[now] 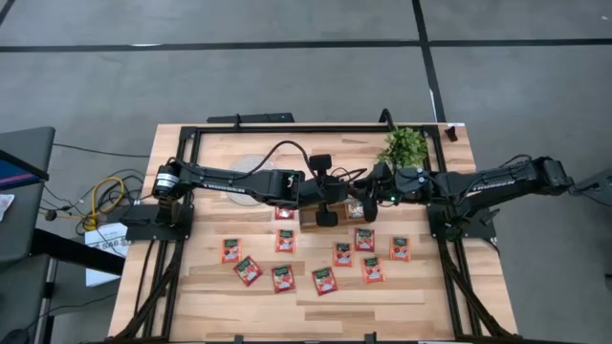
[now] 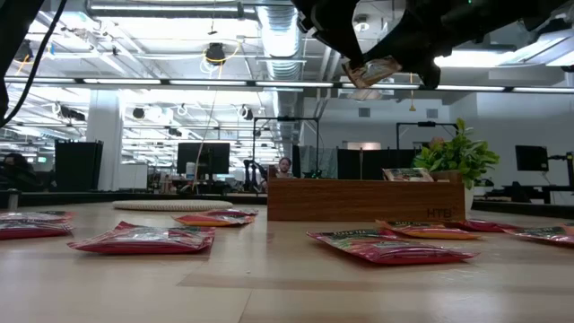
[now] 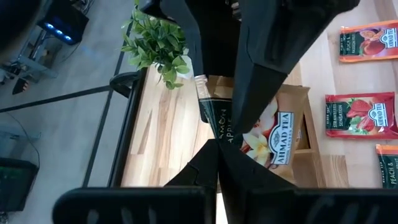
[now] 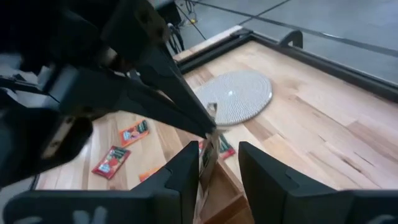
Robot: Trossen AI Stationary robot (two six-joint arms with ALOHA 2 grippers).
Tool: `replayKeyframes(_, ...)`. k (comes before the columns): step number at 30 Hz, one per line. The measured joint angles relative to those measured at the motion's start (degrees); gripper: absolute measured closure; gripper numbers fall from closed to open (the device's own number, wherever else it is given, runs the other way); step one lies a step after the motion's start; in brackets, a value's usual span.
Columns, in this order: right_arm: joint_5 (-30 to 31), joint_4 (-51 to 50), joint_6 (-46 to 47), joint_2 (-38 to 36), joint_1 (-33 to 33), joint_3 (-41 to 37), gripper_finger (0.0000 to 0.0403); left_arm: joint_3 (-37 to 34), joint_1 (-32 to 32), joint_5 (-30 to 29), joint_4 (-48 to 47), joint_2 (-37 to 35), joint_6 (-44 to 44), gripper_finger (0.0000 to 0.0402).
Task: Pick & Place Tea
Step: Put the yellow tea bag into the right section of the wooden organizer
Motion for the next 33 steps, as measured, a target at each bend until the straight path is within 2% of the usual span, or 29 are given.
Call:
replayKeyframes(7, -0.14, 0.05, 0.02, -0.22, 0.00, 0.00, 0.0329, 0.00, 0.00, 1.55, -0.02, 0.00, 0.00, 0.0401)
replayKeyframes(14, -0.33, 0.07, 0.00, -0.20, 0.02, 0.00, 0.0397, 0.00, 0.00, 1.61, -0.02, 0.00, 0.00, 0.0401)
replayKeyframes(33, 2.07, 0.11, 1.03, -0.17, 0.11, 0.00, 0.0403, 0.00, 0.02, 0.70, 0.13, 0.00, -0.31, 0.0401)
